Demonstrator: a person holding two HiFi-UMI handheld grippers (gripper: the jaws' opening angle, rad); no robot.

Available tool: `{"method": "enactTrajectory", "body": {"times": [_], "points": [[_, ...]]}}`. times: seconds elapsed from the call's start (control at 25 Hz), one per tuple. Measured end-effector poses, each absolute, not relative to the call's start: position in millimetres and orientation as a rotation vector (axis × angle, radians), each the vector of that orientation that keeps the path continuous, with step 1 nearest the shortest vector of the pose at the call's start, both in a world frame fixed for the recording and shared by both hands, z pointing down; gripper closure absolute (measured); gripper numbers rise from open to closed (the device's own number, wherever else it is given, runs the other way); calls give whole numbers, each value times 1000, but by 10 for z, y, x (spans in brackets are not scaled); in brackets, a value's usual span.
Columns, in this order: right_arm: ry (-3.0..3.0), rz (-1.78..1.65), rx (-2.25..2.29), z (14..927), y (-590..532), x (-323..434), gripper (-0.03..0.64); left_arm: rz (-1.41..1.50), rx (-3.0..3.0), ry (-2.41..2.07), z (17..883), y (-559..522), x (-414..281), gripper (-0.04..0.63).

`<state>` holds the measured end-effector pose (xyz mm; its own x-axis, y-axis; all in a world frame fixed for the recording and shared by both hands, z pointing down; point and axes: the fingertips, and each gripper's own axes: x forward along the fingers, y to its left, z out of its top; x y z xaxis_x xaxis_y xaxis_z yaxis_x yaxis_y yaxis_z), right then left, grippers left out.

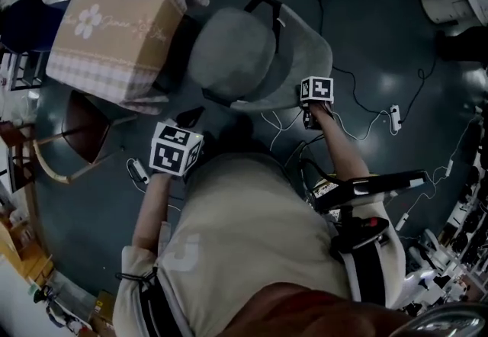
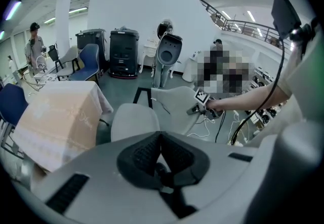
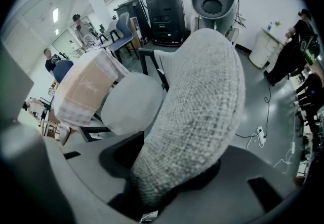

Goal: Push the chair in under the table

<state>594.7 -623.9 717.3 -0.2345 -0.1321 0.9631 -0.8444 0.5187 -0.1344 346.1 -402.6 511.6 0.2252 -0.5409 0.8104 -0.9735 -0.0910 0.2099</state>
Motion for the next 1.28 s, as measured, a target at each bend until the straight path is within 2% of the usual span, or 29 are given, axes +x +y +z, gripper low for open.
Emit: {"method": "enactTrajectory", "body": {"times": [1.28], "points": [[-1684, 832, 834, 7095, -6302, 5872, 420, 694, 1742, -1386, 5151, -4218, 3429, 588]]}}
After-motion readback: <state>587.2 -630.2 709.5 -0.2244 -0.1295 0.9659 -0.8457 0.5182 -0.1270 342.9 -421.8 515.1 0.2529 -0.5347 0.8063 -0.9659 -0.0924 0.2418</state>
